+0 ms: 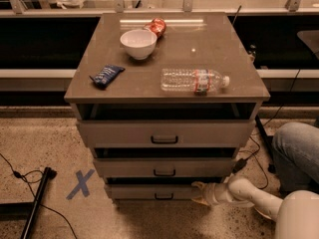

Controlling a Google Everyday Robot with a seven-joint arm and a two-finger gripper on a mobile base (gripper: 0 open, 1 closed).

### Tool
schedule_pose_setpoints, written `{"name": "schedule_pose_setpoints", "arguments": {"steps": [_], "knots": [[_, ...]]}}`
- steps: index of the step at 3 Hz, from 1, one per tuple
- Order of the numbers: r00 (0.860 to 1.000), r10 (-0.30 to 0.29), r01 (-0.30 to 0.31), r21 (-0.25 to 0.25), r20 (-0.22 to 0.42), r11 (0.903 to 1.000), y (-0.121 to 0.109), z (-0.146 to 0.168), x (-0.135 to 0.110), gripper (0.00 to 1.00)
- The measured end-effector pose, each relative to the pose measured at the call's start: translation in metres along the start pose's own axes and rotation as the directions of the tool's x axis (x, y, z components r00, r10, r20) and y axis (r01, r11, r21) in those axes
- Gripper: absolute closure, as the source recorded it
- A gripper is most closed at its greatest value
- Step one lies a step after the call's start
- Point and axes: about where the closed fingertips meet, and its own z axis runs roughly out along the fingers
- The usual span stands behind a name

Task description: Open bottom drawer

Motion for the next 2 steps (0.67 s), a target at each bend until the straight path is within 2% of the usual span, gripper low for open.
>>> {"name": "schedule_pose_setpoints", "arguments": {"steps": [1,2], "knots": [[1.0,-0.012,0.012,-0.01,-0.001,0.9999,0.004,-0.006,-0.004,0.9],[0.998,-0.042,0.043,-0.027,0.057,0.9987,0.02,-0.027,-0.014,0.8]]}}
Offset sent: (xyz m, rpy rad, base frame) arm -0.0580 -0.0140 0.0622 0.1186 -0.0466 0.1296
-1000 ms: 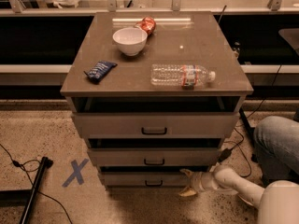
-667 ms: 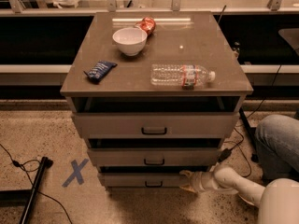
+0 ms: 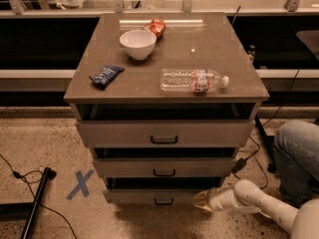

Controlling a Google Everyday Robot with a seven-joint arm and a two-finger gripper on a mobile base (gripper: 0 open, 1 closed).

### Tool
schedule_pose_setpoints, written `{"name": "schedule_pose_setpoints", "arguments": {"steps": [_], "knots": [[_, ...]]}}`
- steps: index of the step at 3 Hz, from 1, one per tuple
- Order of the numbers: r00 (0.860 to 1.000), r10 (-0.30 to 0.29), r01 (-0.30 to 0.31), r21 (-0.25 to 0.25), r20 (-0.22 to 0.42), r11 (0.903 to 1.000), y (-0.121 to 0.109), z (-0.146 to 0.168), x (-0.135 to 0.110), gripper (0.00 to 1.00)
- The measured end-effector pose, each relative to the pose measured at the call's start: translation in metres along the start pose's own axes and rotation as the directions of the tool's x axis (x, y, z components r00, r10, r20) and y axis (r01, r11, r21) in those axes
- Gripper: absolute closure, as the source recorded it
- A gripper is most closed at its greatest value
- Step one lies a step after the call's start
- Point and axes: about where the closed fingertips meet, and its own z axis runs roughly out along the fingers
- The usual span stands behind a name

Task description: Open bottom drawer

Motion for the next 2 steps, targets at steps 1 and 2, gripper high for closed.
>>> {"name": "schedule_pose_setpoints", "arguments": {"steps": [1,2], "knots": [[0.987,-0.043,0.039,0.027,0.157,0.9989,0.0258,-0.0226,-0.0239,0.57],[0.982,-0.076,0.071,0.035,0.173,0.9969,0.0307,-0.0287,-0.0251,0.35]]}}
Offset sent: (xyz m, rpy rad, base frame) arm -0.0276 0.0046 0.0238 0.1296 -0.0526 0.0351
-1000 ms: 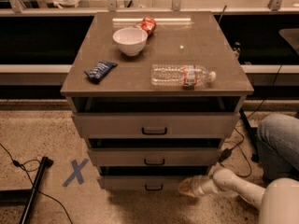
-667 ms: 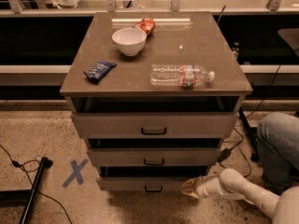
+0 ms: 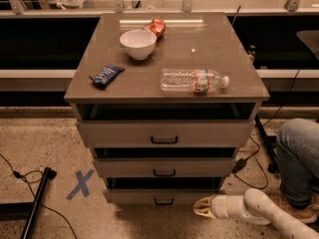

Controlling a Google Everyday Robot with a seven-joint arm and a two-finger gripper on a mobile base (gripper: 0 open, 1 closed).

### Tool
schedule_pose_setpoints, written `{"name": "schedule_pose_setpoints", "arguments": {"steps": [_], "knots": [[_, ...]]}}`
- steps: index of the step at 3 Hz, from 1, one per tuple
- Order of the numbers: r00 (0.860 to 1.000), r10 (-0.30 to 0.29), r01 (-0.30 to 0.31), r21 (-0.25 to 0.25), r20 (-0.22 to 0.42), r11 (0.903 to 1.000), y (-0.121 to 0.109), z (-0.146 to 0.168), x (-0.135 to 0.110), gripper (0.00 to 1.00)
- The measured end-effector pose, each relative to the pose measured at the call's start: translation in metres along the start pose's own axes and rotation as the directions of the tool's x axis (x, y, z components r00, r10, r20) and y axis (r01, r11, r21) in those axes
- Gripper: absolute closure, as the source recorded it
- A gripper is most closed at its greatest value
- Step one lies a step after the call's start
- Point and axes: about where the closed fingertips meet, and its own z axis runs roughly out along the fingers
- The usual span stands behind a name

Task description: Open bottom drawer

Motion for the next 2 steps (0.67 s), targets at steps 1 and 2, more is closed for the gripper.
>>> {"name": "schedule_pose_setpoints", "arguments": {"steps": [1,2], "knots": [[1.0,0.004,-0.005,-0.016,-0.024,0.9999,-0.0007,0.0047,-0.0009,0.1],[0.997,-0.009,0.006,-0.03,-0.071,0.9995,-0.0086,0.0094,-0.0007,0.0]]}}
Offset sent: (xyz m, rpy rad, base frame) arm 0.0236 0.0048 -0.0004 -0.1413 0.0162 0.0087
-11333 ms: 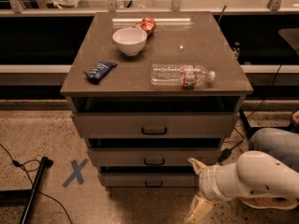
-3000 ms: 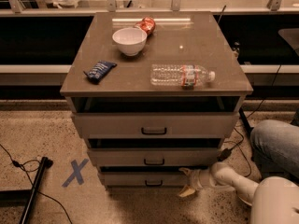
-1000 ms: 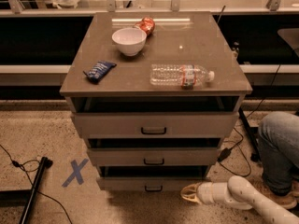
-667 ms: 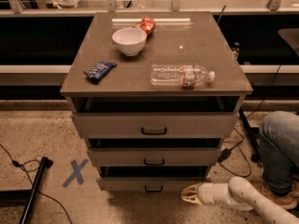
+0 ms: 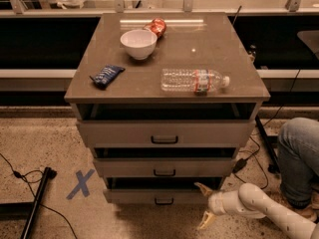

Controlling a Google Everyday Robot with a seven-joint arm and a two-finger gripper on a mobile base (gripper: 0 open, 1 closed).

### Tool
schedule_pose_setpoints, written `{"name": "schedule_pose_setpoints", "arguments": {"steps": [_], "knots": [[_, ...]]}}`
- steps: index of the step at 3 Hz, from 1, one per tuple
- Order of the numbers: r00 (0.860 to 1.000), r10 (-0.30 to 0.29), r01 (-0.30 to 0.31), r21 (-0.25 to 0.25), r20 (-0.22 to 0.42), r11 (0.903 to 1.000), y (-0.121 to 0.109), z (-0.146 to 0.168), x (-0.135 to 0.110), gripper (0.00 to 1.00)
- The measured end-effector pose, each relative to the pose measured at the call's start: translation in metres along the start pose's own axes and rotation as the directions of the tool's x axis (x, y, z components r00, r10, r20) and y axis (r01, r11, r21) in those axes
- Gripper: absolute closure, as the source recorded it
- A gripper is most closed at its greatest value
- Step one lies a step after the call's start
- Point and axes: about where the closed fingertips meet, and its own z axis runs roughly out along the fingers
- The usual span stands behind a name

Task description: Open bottom drawer

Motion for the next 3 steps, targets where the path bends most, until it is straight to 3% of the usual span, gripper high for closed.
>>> {"name": "schedule_pose_setpoints", "arguments": {"steps": [1,3], "knots": [[0.999,-0.003,0.003,0.0,-0.04,1.0,-0.01,0.003,0.008,0.0],[0.999,0.027,-0.026,0.004,-0.044,0.9996,-0.021,0.015,0.034,0.0]]}}
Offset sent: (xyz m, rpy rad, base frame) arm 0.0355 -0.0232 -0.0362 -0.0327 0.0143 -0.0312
